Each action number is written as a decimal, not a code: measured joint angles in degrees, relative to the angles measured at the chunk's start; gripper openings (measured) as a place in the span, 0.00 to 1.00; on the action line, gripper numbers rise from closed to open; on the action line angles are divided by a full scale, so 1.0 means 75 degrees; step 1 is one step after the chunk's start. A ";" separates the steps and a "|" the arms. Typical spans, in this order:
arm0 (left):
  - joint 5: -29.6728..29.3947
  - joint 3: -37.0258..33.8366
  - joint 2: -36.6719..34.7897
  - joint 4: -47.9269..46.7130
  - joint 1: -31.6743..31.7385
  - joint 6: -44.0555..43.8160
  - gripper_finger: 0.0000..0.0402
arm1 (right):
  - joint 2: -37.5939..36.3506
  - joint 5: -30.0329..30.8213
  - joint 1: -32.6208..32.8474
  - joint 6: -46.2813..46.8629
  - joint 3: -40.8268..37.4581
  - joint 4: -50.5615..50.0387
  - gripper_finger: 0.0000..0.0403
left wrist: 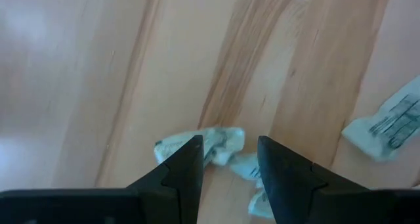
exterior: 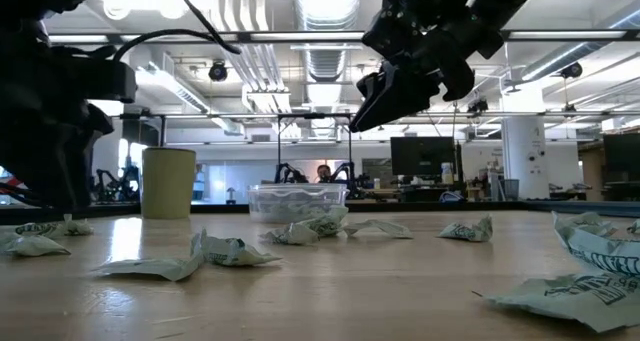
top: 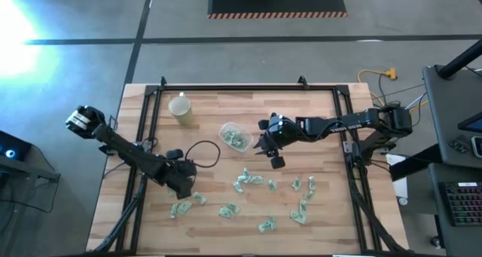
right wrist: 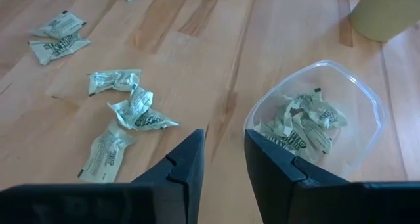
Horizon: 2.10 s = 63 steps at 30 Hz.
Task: Pick and place Stevia / Truvia into bins
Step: Put the stevia packet into the transparent container
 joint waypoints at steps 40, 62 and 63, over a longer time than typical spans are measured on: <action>-0.0031 -0.0563 -0.0003 0.0556 -0.0058 0.0290 0.13 | 0.0004 0.0000 -0.0003 0.0085 0.0000 0.0006 0.20; -0.2307 0.0041 -0.0157 0.0651 0.0274 0.3142 0.00 | 0.0009 0.0003 0.0266 0.0834 -0.0055 -0.0126 0.20; -0.2575 0.0052 -0.0157 0.0740 0.0356 0.3367 0.00 | 0.0009 0.0003 0.0303 0.0908 -0.0060 -0.0125 0.20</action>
